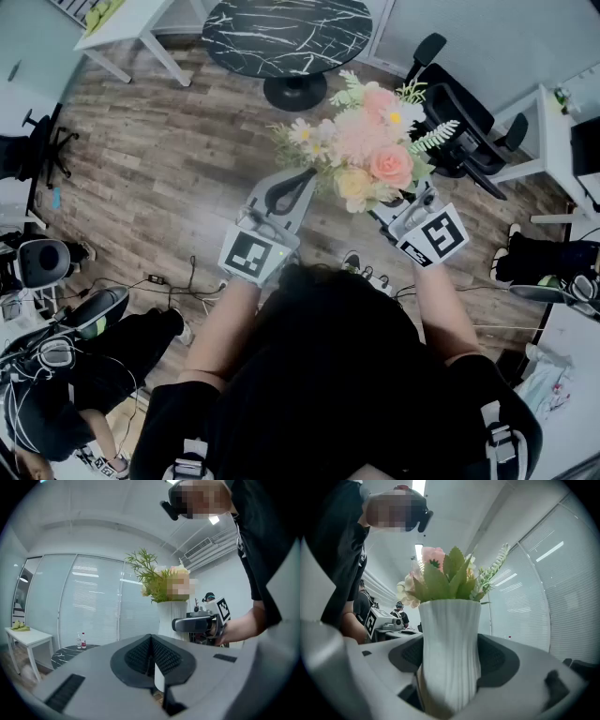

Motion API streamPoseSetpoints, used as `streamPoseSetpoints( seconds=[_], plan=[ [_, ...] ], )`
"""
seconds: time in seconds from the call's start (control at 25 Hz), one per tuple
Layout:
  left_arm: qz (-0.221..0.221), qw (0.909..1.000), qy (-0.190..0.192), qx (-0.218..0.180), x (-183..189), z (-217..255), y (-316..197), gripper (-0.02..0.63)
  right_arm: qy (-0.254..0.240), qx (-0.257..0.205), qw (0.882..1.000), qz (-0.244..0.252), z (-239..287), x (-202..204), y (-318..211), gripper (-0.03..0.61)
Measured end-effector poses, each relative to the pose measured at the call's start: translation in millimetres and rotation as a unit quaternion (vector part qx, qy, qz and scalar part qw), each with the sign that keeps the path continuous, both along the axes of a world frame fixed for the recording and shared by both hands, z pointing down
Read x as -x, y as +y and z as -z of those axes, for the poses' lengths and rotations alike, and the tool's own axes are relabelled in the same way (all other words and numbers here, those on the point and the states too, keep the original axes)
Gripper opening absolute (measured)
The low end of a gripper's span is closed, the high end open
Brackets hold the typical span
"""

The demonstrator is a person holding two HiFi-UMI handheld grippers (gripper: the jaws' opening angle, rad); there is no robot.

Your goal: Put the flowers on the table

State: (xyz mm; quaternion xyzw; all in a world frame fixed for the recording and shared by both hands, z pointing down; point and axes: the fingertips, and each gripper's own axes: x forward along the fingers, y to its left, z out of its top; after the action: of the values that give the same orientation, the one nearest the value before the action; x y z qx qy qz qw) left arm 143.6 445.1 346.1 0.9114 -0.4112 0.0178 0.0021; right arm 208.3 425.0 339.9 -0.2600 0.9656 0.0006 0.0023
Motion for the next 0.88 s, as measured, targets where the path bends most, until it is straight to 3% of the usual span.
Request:
streamPoseSetpoints(
  seconds=[0.48, 0.88],
  plan=[
    [-0.012, 0.9999, 0.0, 0.01, 33.7, -0.3, 4.6, 0.011, -0.004, 0.017, 1.0, 0.003, -0.2, 36.4, 9.0, 0.344],
    [-0.034, 0.9994, 0.008, 0.003, 110.1, 7.5, 3.2, 0.011, -0.006, 0.01, 1.0, -0.029, 12.0, 108.0, 6.7, 0.344]
  ],
)
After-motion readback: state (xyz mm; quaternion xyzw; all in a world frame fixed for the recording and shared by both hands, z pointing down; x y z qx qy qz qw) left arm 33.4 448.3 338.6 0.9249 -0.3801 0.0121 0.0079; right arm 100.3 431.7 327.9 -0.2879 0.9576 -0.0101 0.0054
